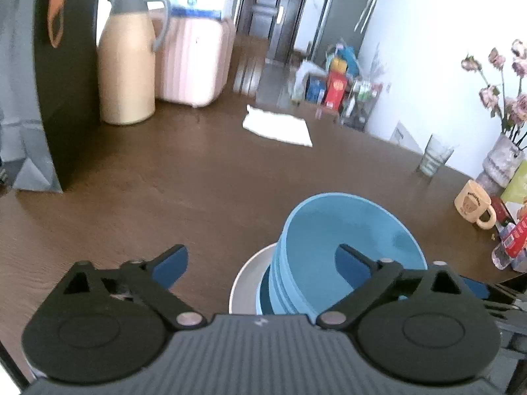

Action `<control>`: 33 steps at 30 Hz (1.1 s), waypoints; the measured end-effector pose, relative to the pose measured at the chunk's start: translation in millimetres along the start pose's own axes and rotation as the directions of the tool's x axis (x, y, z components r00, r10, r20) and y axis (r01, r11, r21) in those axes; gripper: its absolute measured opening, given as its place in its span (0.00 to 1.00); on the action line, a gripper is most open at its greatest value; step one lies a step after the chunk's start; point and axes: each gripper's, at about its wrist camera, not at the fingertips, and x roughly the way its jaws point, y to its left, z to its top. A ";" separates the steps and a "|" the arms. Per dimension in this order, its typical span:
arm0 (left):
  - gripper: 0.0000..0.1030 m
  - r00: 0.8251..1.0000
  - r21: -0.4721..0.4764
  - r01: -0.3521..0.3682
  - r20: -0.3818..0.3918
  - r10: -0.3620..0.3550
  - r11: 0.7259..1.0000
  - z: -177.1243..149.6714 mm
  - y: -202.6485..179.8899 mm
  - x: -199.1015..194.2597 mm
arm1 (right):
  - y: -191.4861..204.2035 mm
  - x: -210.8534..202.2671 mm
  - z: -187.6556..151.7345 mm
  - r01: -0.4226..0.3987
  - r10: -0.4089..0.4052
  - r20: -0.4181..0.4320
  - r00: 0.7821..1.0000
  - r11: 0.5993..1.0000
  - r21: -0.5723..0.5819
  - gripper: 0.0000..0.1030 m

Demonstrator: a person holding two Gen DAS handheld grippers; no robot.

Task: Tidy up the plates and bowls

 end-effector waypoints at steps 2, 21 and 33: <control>1.00 0.999 0.003 -0.002 0.045 0.001 1.000 -6.3 1.1 -11.3 | 1.4 -11.9 -4.5 -0.001 0.002 0.039 0.999 1.000 -0.015 0.95; 1.00 0.929 0.055 -0.098 0.364 0.072 0.994 -101.6 6.4 -101.9 | 12.0 -107.4 -90.4 0.061 -0.017 0.323 0.946 0.990 -0.127 1.00; 1.00 0.905 0.095 -0.136 0.418 0.085 0.986 -167.5 12.2 -139.9 | 24.1 -136.6 -148.8 0.094 -0.034 0.324 0.945 0.980 -0.173 1.00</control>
